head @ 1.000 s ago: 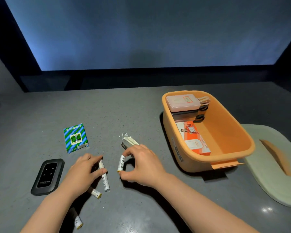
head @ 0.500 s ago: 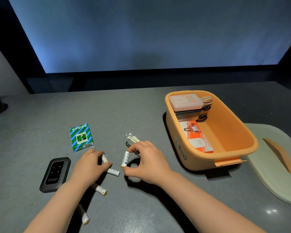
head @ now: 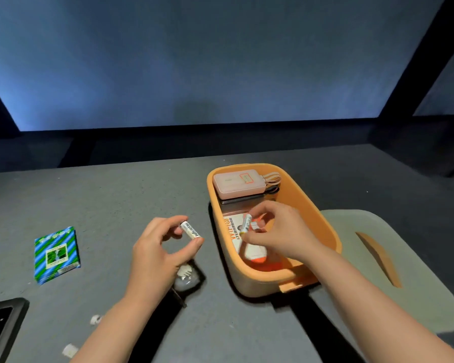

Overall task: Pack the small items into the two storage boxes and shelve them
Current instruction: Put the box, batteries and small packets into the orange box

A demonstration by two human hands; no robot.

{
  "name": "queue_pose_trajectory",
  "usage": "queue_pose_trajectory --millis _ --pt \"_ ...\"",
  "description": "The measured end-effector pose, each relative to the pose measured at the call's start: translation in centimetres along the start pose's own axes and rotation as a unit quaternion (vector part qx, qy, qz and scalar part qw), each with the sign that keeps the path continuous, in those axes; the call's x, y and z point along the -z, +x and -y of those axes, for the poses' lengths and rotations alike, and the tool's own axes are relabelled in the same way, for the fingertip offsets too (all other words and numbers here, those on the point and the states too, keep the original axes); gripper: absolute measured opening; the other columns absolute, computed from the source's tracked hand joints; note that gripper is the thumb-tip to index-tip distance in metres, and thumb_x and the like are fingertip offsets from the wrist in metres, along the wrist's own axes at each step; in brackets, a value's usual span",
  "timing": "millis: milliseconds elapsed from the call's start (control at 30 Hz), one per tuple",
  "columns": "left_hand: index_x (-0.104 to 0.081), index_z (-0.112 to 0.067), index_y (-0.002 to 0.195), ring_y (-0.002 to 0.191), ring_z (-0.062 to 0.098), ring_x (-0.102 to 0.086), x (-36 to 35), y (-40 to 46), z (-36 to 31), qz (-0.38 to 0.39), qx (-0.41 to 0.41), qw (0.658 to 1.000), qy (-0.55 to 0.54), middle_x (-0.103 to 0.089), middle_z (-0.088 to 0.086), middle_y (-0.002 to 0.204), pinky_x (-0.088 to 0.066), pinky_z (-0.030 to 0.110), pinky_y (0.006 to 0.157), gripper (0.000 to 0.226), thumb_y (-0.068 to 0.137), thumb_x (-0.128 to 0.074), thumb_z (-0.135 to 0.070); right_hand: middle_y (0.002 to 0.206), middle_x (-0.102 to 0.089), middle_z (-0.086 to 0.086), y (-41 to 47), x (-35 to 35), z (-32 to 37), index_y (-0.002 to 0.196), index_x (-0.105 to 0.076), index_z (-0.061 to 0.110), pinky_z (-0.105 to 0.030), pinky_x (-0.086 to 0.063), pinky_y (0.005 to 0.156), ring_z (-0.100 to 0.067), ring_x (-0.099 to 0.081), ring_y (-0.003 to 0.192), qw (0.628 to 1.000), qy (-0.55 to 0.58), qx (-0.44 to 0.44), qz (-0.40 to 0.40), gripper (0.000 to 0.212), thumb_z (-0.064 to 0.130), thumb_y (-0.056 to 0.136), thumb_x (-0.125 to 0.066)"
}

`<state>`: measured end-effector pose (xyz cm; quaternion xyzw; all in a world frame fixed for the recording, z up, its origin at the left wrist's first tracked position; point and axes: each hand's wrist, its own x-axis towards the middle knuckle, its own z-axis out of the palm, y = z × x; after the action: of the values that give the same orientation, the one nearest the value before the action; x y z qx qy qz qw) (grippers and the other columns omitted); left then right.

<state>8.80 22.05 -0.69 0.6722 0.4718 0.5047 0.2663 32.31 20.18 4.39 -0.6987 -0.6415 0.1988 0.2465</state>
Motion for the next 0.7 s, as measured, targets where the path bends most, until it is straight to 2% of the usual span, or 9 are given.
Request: queue_pose_trajectory --millis 133,233,367,467,567,700 --pt "-0.066 -0.027 0.102 0.085 0.011 -0.058 -2.8 0.8 0.0 0.010 -0.004 1.000 0.006 -0.058 -0.007 0.085 -0.042 0.013 0.077 0.034 0.070 -0.079 -0.028 0.099 -0.063 0.011 3.8 -1.4 -1.7 0.105 -0.062 0.028 -0.032 -0.052 0.076 -0.010 -0.059 0.088 0.992 -0.086 0.035 0.090 0.049 0.042 0.062 -0.080" --pt "-0.063 -0.030 0.105 0.089 0.006 -0.056 -3.7 1.3 0.2 0.016 -0.003 1.000 0.018 -0.058 -0.006 0.088 -0.041 0.012 0.079 0.034 0.074 -0.076 -0.029 0.099 -0.062 0.006 6.3 -2.7 -1.6 0.104 -0.059 0.022 -0.035 -0.051 0.077 -0.016 -0.058 0.089 0.977 -0.148 0.079 0.129 0.045 0.037 0.066 -0.078" --pt "-0.062 -0.031 0.109 0.092 0.005 -0.055 -3.8 1.9 0.6 0.030 -0.012 0.998 0.050 -0.057 -0.008 0.091 -0.038 0.008 0.078 0.034 0.077 -0.074 -0.029 0.096 -0.057 0.005 8.0 -4.3 -1.6 0.111 -0.058 0.020 -0.035 -0.048 0.074 -0.019 -0.055 0.090 0.969 -0.167 0.114 0.144 0.042 0.034 0.074 -0.074" --pt "-0.061 -0.032 0.111 0.094 0.005 -0.055 -3.9 2.3 0.8 0.038 -0.011 0.998 0.056 -0.056 -0.010 0.092 -0.038 0.009 0.079 0.038 0.075 -0.066 -0.041 0.100 -0.060 0.005 8.3 -4.8 -1.7 0.118 -0.058 0.022 -0.033 -0.048 0.073 -0.018 -0.057 0.095 0.970 -0.158 0.122 0.141 0.046 0.035 0.076 -0.071" --pt "-0.060 -0.031 0.113 0.095 0.003 -0.054 -4.2 2.5 0.6 0.047 -0.008 0.997 0.053 -0.055 -0.012 0.094 -0.038 0.008 0.079 0.040 0.075 -0.064 -0.043 0.094 -0.065 0.007 8.2 -4.9 -1.8 0.113 -0.062 0.024 -0.032 -0.051 0.069 -0.017 -0.061 0.090 0.971 -0.154 0.134 0.127 0.038 0.034 0.077 -0.071" --pt "-0.060 -0.031 0.115 0.099 0.003 -0.053 -4.8 2.7 -0.1 0.072 -0.010 0.996 0.050 -0.054 -0.012 0.095 -0.037 0.007 0.079 0.041 0.076 -0.062 -0.044 0.104 -0.067 0.010 7.8 -4.1 -2.0 0.122 -0.059 0.028 -0.032 -0.052 0.075 -0.014 -0.062 0.095 0.977 -0.133 0.119 0.113 0.050 0.036 0.075 -0.076"
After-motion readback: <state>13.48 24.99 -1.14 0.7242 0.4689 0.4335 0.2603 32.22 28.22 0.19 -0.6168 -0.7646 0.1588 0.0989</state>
